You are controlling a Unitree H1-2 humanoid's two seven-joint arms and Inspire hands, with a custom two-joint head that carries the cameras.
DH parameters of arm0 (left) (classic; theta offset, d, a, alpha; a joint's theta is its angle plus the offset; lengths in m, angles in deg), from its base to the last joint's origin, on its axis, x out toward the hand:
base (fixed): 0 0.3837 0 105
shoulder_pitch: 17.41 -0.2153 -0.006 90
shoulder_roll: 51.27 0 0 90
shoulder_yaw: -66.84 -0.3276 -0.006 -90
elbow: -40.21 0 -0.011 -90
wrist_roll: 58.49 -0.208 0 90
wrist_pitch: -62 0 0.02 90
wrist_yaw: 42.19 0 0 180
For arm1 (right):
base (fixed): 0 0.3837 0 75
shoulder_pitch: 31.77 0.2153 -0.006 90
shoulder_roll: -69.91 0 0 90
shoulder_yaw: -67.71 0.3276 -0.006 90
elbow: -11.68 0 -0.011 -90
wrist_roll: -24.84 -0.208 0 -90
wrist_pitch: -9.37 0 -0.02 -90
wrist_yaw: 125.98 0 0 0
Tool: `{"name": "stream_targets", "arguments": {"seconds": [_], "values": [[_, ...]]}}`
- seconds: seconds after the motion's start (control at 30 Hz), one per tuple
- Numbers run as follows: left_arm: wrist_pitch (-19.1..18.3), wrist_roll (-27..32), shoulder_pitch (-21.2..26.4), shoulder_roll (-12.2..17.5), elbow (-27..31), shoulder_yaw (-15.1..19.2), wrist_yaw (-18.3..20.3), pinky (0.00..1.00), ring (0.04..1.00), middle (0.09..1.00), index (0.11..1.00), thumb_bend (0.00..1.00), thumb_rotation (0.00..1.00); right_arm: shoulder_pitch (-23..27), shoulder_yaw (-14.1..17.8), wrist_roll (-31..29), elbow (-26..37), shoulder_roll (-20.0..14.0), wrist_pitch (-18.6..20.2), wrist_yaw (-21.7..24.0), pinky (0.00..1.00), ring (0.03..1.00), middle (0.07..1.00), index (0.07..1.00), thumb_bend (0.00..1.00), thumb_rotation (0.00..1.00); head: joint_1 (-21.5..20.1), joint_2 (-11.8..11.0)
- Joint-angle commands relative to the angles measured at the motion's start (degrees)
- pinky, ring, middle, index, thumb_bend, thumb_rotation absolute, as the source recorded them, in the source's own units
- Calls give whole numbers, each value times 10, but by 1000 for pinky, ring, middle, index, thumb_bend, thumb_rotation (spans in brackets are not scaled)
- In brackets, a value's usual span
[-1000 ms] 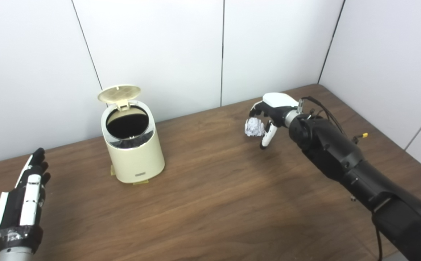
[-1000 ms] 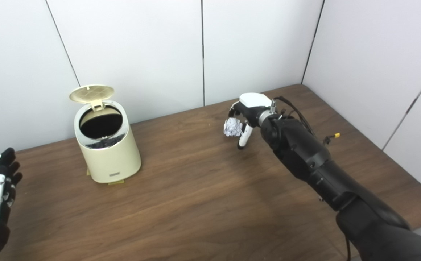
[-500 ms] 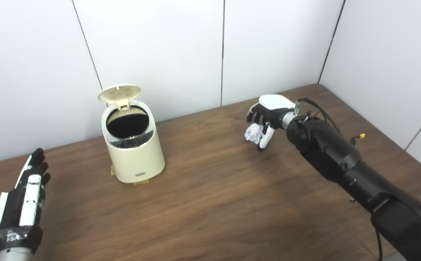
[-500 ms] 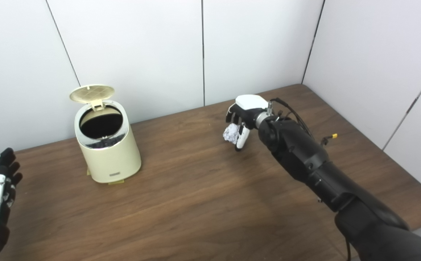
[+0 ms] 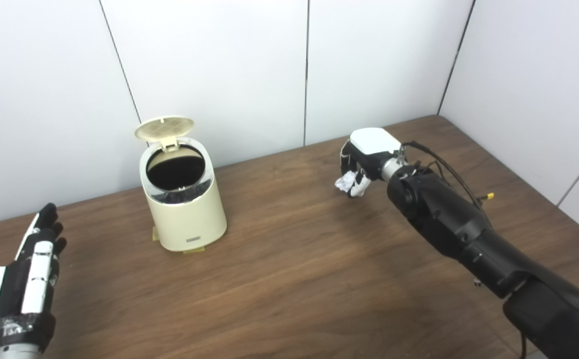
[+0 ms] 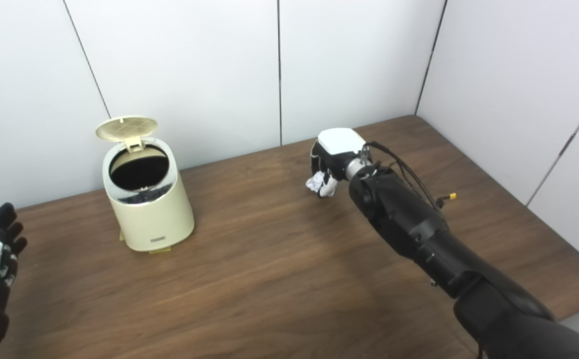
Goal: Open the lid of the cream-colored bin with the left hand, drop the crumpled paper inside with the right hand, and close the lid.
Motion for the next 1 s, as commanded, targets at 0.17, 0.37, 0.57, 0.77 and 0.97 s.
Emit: {"name": "stream_targets", "arguments": {"seconds": [0.17,0.37,0.57,0.77,0.97], "values": [[12,8,16,4,12,2,1,1000,1000,1000,992,396,832,31,11,22,37,-16,7,-6,352,396,517,486,499,0,10,-2],[21,-2,13,1,1,0,-3,1000,1000,1000,983,376,817,7,78,-9,134,10,-5,-66,342,393,512,498,498,0,18,-4],[27,5,10,4,-8,-3,8,1000,1000,1000,997,413,766,-10,98,2,239,44,-29,-111,296,418,544,488,493,0,78,-8],[20,-19,4,5,1,-19,8,1000,1000,997,991,448,717,-1,67,5,324,73,-88,-97,309,392,527,522,493,0,128,-15],[16,-36,-7,-5,1,-29,0,1000,1000,983,981,430,678,35,40,5,323,132,-146,-102,284,389,521,528,491,0,164,-19]]}}
